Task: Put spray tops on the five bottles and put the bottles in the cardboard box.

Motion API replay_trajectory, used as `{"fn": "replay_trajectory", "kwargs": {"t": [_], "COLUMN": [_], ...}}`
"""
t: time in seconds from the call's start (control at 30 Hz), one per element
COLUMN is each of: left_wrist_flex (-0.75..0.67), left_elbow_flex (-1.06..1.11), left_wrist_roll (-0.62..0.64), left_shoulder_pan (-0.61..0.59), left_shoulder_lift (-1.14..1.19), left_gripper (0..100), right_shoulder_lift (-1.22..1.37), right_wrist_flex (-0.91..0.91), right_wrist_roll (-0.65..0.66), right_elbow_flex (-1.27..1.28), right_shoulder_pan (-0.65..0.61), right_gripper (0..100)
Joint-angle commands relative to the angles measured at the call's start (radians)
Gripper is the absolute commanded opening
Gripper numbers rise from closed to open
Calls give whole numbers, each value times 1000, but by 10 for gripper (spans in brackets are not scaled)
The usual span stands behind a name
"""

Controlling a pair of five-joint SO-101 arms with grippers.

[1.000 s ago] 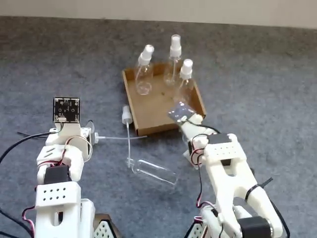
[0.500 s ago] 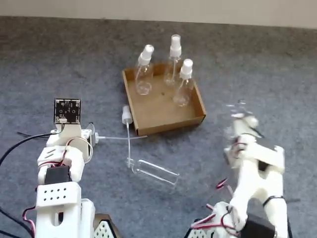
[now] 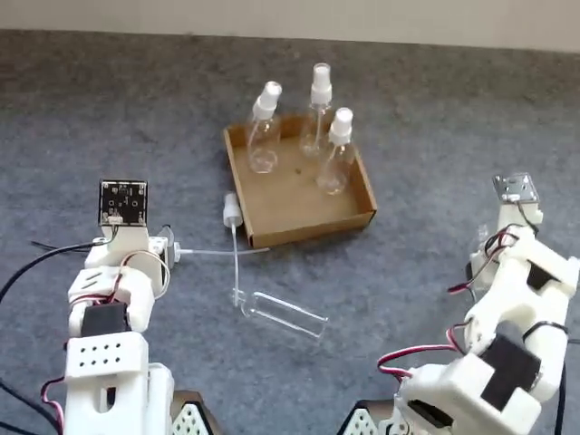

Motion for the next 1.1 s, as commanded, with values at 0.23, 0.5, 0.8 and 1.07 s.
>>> {"fn": "replay_trajectory", "kwargs": {"t": [0.23,0.5,0.8,1.07], "left_wrist_flex": [296,516,666,663], "left_elbow_flex": [-380,-727,-966,-1017], "left_wrist_roll": [-83,-61,184,566], "left_shoulder_pan": [-15,-10,-13,-15], "left_shoulder_lift": [76,595,958,1144], "left_gripper": [178,178,178,178], "right_shoulder_lift": [58,58,58,58], "right_wrist_flex": [-4,-2,-2,-2], "right_wrist_roll": [9,8,8,8], "right_elbow_flex": [-24,-25,-25,-25], "right_shoulder_pan": [7,-44,-50,-51], "right_gripper": [170,172,172,172]}}
